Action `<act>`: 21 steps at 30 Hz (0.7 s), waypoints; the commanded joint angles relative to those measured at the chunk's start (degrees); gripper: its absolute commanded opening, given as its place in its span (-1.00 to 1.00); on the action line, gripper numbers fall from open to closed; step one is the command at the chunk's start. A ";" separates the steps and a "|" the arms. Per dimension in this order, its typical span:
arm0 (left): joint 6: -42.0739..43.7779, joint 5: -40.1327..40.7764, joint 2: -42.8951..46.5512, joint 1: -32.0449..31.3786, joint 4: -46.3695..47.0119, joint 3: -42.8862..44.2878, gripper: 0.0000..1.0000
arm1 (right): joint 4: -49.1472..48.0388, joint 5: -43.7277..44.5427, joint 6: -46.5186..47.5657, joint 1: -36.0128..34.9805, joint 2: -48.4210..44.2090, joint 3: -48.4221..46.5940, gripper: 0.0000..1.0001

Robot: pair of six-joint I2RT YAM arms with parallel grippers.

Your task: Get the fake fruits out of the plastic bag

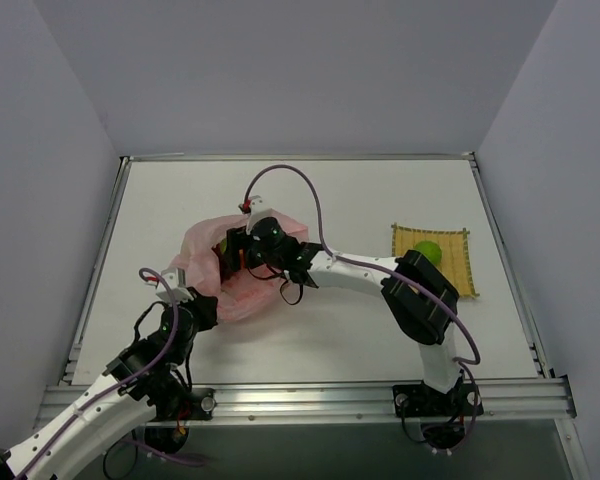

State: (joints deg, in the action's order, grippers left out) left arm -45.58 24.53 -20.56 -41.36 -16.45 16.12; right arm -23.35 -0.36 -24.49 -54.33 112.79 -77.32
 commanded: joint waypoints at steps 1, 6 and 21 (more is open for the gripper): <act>1.02 2.09 -1.67 -0.30 4.23 3.83 -0.95 | -1.52 -7.72 -1.17 0.54 -3.19 2.17 -0.31; 0.85 2.45 -0.63 -0.30 2.75 3.48 -0.95 | 2.95 -5.46 -2.14 2.82 -1.79 2.70 0.10; -0.21 0.00 2.37 -0.30 0.18 -0.03 -0.95 | 19.57 -2.97 9.56 1.59 -13.30 0.41 0.71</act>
State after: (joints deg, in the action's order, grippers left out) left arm -45.47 25.52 -17.26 -41.52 -17.19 16.36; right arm -7.77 -0.51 -17.39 -52.01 103.90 -74.22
